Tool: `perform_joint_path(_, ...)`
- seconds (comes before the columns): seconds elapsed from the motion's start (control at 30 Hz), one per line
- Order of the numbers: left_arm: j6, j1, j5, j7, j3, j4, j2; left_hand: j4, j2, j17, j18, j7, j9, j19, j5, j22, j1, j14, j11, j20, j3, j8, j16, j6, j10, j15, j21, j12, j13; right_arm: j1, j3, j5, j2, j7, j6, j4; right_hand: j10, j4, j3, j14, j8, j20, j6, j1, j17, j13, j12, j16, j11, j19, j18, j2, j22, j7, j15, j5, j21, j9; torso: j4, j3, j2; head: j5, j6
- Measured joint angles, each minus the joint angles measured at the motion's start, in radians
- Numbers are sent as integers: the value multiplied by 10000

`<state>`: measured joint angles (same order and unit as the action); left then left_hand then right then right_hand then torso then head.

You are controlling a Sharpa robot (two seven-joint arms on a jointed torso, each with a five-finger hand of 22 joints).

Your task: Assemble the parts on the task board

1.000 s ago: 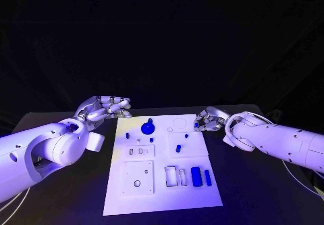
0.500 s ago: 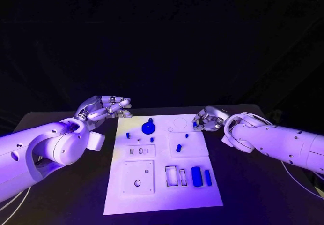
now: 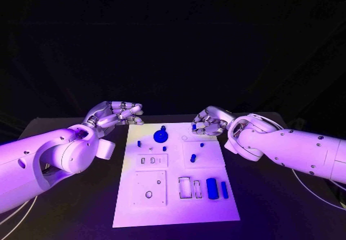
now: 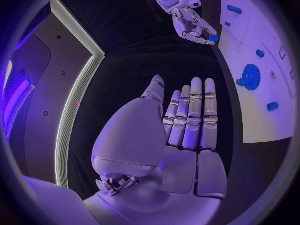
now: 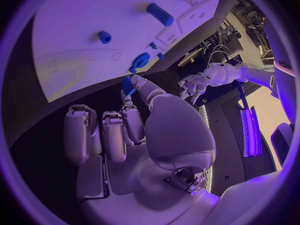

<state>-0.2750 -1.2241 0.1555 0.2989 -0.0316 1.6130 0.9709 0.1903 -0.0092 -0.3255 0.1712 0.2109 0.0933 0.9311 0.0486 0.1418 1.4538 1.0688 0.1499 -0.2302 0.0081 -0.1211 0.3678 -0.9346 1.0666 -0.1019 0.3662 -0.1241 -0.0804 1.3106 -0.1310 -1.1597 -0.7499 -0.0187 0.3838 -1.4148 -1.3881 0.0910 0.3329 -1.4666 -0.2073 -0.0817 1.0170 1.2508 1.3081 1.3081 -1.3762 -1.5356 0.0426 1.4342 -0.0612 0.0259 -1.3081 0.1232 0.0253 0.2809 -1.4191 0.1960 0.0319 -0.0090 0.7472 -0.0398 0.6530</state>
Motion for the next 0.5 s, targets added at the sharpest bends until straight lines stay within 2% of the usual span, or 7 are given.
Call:
perform_joint_path(0.07,0,0,0,-1,3,-9,-32,0,0,0,1,0,0,0,0,0,0,0,0,0,0,0,0,0,0,0,0,0,0,21,-1,-134,183,-214,9,-204,0,0,0,0,1,0,5,-8,0,0,0,0,0,0,0,8,0,-5,0,-43,0,3,-6,-1,2,34,7)
perform_joint_path(0.23,-1,0,-4,-6,16,-34,-96,44,0,0,0,3,0,0,0,-15,0,6,0,0,-44,0,-47,-2,0,-6,0,0,0,-1,-26,-547,694,-643,1,-535,0,-26,26,0,12,0,6,-9,-1,-1,0,0,0,0,0,9,1,-7,0,-70,0,3,-29,-2,16,224,66)
perform_joint_path(0.33,-2,0,-6,-9,20,-35,-128,72,0,-8,0,36,0,0,0,-15,0,63,0,0,-71,0,-47,-37,0,-11,0,0,1,-109,-52,-805,983,-815,-21,-683,0,-29,29,0,34,0,6,-10,-2,-1,0,0,1,0,0,7,1,-7,0,-108,0,3,-33,-2,23,380,108)
perform_joint_path(0.5,-5,0,-8,-12,27,-37,-148,72,0,-7,0,36,0,0,0,-15,0,62,0,0,-71,0,-47,-37,0,-11,0,0,-5,-326,-87,-1263,1344,-1015,-83,-798,0,-29,28,0,5,0,11,-115,-2,-2,0,0,1,0,0,9,2,-14,-1,-109,0,2,-21,-3,31,532,164)
